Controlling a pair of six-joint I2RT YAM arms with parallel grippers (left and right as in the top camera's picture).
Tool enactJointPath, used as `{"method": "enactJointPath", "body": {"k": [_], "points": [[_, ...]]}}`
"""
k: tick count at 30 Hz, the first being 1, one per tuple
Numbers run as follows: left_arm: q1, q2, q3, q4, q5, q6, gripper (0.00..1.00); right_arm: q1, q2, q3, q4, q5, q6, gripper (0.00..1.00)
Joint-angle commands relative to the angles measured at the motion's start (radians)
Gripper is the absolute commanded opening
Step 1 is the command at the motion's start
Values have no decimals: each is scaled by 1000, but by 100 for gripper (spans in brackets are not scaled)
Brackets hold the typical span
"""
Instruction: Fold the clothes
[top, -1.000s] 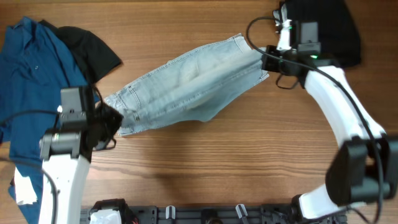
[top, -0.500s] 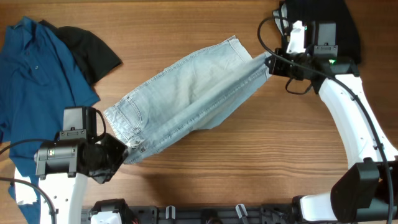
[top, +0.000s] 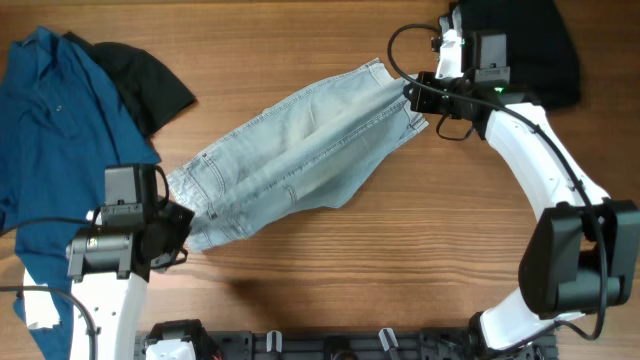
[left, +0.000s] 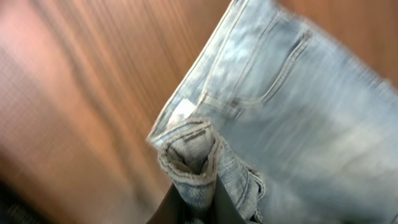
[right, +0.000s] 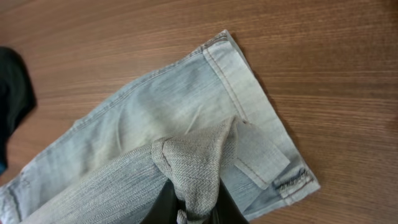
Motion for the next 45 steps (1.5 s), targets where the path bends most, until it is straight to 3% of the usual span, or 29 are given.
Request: {"method": "enactJointPath", "body": {"k": [1,8,16,17,18,19,20,25,31,34,36,37,38,39,42,45], "points": [[11,46,-19,84,-219,-12,4,-17,37,21,21,129,16,4],[11,246,-19,236,-277,-12,8,-14,58,21,44,121,16,6],[11,470,-19,357,-304,-11,11,48,142,21,206,101,5,29],[11,480,-19,380,-312,-11,20,57,157,21,230,102,5,38],[11,489,-19,405,-318,-11,41,65,172,21,255,103,5,58],[11,493,-19,453,-327,-11,93,74,197,21,297,110,10,89],[11,493,-19,480,-334,-10,100,76,207,21,317,117,16,100],[12,464,-3,571,-352,-6,100,76,192,21,329,121,27,100],[12,335,106,525,-289,181,100,75,81,21,253,86,-79,100],[11,255,132,489,-143,257,100,76,58,21,220,82,-93,95],[11,224,132,450,-56,301,100,79,63,21,192,83,-93,82],[9,220,132,420,-43,309,100,80,70,21,176,82,-92,64],[10,223,131,375,-44,308,100,83,79,21,167,82,-92,34],[10,233,126,351,-45,308,100,89,87,21,164,82,-92,23],[9,279,97,309,-42,307,94,106,117,21,169,83,-93,8],[9,352,59,316,-13,307,76,124,145,21,160,84,-93,4]]}}
